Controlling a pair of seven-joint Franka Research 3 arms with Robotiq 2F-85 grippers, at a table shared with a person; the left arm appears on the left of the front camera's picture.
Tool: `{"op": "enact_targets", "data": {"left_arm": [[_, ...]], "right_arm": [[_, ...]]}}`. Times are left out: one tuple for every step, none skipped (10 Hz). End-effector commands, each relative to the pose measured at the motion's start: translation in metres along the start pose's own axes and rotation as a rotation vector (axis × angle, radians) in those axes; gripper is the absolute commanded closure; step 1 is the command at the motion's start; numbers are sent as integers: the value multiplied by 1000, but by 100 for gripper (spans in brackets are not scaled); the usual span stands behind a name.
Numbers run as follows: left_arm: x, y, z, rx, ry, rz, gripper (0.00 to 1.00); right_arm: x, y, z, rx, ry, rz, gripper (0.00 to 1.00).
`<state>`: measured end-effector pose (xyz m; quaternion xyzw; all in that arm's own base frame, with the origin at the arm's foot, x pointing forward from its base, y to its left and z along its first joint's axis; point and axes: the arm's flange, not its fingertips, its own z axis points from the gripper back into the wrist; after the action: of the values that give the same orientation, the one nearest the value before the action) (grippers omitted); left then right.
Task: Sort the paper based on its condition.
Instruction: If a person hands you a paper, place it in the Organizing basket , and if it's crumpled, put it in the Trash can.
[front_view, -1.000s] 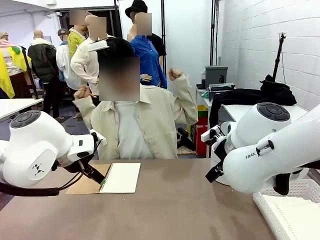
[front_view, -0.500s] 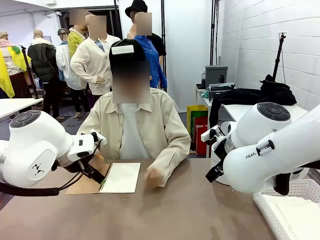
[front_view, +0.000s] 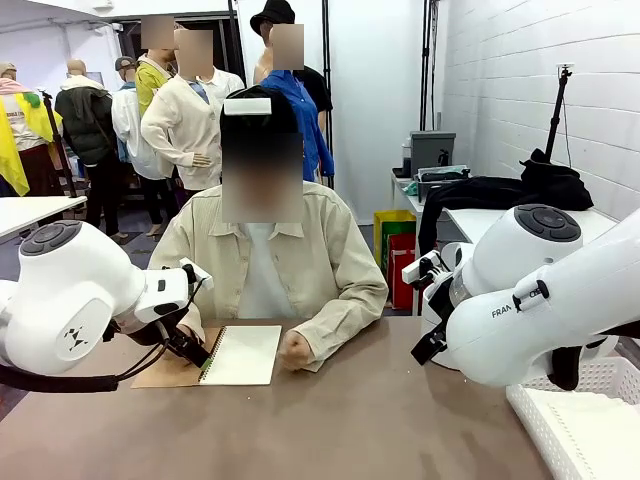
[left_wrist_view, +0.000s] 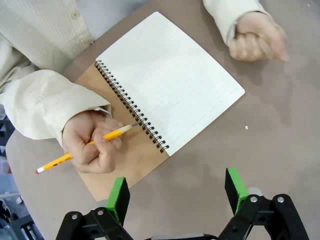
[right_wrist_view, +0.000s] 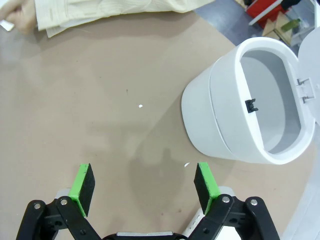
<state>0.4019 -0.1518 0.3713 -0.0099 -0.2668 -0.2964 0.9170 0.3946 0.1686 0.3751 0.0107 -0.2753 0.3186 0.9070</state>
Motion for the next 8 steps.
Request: {"op": "enact_targets", "data": {"left_arm": [[0, 1, 0, 0, 0, 3, 0], [0, 1, 0, 0, 0, 3, 0], [0, 1, 0, 0, 0, 3, 0], [0, 1, 0, 0, 0, 3, 0], [0, 1, 0, 0, 0, 3, 0], [0, 1, 0, 0, 0, 3, 0], [0, 0, 0, 0, 0, 0, 0], [4, 1, 9, -35, 9, -9, 0]], "right_arm": [[0, 0, 0, 0, 0, -1, 0], [0, 0, 0, 0, 0, -1, 0], [0, 0, 0, 0, 0, -1, 0], [0, 0, 0, 0, 0, -1, 0], [0, 0, 0, 0, 0, -1, 0], [0, 0, 0, 0, 0, -1, 0], [0, 0, 0, 0, 0, 0, 0], [6, 7, 9, 50, -3, 6, 0]]}}
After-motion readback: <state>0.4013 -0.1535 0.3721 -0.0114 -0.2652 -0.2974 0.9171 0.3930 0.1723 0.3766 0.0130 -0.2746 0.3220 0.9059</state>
